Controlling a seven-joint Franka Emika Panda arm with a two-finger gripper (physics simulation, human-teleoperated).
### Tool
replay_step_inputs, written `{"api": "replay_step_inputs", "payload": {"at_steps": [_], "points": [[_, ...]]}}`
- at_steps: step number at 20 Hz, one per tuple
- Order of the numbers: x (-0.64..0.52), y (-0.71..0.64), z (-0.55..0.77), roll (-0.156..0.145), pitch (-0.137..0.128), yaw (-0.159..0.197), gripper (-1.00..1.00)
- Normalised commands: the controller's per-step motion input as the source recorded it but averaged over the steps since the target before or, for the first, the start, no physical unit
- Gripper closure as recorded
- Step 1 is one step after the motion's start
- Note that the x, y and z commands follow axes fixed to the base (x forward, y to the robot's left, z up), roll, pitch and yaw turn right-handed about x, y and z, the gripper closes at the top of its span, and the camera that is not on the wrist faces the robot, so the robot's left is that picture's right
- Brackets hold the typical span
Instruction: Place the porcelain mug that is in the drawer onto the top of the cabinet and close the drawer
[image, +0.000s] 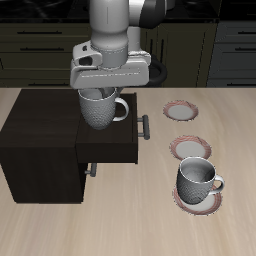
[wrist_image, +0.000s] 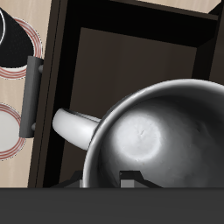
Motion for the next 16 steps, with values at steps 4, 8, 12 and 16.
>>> {"api": "replay_step_inputs", "payload": {"at_steps": [4,8,12,16], "points": [[-0.16,-0.02,0.36,-0.003,-0.044,0.000,1.00],[-0.20,-0.10,0.37,-0.006,-0.028,-0.013,1.00],[-0.12,-0.20,0.26,-0.006,-0.008,-0.024,1.00],[-0.09,-0.20,0.24,-0.014,-0.028,-0.002,1.00]]}}
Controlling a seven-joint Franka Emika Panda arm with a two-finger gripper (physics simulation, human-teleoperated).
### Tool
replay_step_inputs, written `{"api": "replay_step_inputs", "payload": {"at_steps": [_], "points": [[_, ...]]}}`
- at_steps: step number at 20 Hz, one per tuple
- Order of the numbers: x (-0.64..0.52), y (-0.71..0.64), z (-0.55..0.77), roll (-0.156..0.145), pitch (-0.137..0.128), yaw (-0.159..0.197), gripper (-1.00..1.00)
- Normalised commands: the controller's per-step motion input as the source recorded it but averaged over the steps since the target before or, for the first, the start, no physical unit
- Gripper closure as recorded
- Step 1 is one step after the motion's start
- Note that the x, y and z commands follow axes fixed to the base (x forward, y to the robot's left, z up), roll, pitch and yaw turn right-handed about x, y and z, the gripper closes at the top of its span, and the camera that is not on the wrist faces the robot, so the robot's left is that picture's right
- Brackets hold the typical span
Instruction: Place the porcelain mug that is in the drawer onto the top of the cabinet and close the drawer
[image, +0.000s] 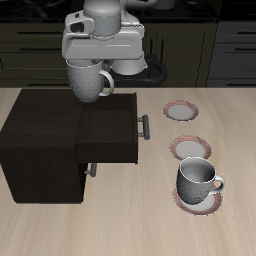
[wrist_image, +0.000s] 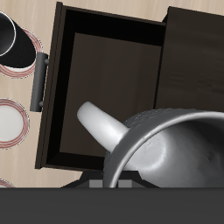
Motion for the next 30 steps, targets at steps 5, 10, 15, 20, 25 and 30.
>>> {"api": "replay_step_inputs", "payload": {"at_steps": [5,10,15,20,25,30], "points": [[-0.09,-0.22,0.20,-0.017,-0.029,-0.010,1.00],[0.07,-0.47,0.09,-0.066,-0.014,-0.009,1.00],[0.09,-0.40,0.03,-0.051,-0.007,-0.025,1.00],[0.07,-0.19,-0.10,-0.024,0.013,-0.030,1.00],[0.03,0.06,-0.15,0.009,0.016,-0.005,1.00],[0.07,0.01,-0.19,-0.009,0.020,-0.014,1.00]]}}
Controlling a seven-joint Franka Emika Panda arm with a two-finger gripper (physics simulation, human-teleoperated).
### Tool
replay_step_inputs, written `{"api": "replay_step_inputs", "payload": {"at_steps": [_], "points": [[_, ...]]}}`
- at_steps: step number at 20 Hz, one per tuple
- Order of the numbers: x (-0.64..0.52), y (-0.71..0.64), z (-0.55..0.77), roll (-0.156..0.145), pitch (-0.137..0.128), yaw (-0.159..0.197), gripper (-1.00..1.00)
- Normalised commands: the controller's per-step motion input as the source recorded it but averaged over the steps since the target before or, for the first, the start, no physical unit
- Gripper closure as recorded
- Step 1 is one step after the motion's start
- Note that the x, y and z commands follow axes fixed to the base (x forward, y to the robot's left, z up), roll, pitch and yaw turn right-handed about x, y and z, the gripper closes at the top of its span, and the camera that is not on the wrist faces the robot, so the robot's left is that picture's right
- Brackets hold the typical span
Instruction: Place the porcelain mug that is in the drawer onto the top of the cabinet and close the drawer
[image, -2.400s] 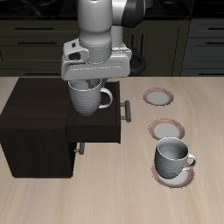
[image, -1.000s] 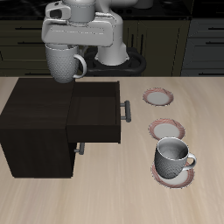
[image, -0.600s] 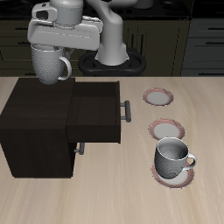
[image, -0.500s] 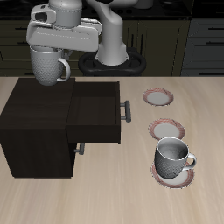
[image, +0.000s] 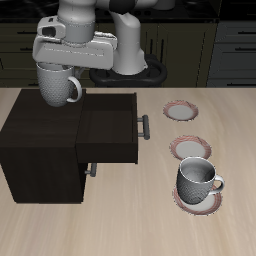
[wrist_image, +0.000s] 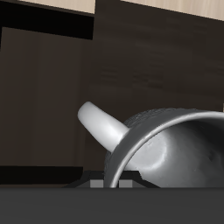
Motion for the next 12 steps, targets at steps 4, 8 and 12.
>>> {"api": "replay_step_inputs", "payload": {"at_steps": [4,8,12], "points": [[0.08,0.01,-0.20,-0.014,0.030,-0.003,1.00],[0.05,-0.05,-0.16,-0.044,0.016,-0.008,-1.00],[-0.01,-0.04,0.03,-0.012,-0.009,-0.013,-1.00]]}}
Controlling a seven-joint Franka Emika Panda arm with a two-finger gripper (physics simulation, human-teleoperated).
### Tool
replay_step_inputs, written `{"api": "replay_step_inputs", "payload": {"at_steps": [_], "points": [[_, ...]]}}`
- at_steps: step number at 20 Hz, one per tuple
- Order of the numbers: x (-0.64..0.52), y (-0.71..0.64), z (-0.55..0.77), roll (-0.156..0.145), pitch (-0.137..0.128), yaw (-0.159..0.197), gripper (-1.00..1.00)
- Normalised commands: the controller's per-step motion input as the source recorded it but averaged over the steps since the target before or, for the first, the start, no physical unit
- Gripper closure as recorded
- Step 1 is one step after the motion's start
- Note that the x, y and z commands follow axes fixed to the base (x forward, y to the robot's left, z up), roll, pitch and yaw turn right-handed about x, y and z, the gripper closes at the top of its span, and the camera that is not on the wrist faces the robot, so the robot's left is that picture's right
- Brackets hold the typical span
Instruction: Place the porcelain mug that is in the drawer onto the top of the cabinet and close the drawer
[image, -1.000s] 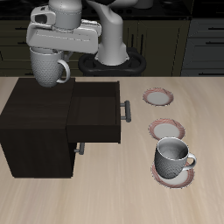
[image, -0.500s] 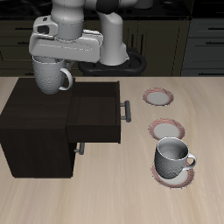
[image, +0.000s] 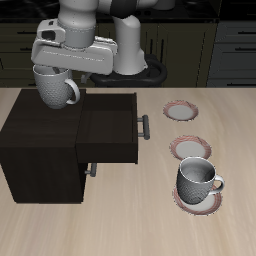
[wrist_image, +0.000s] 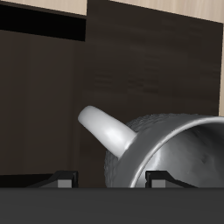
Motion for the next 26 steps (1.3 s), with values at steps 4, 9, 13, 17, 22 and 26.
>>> {"api": "replay_step_inputs", "payload": {"at_steps": [4,9,13,17,22,26], "points": [[-0.08,-0.04,0.18,-0.016,-0.027,-0.006,-1.00],[-0.16,-0.06,0.33,-0.013,-0.044,-0.017,-1.00],[-0.16,0.08,0.20,0.015,-0.028,0.009,-1.00],[-0.11,0.26,0.10,0.027,-0.013,0.003,-1.00],[0.04,0.50,-0.07,0.021,0.017,0.007,-1.00],[0.03,0.44,0.06,0.065,-0.016,0.015,-1.00]]}}
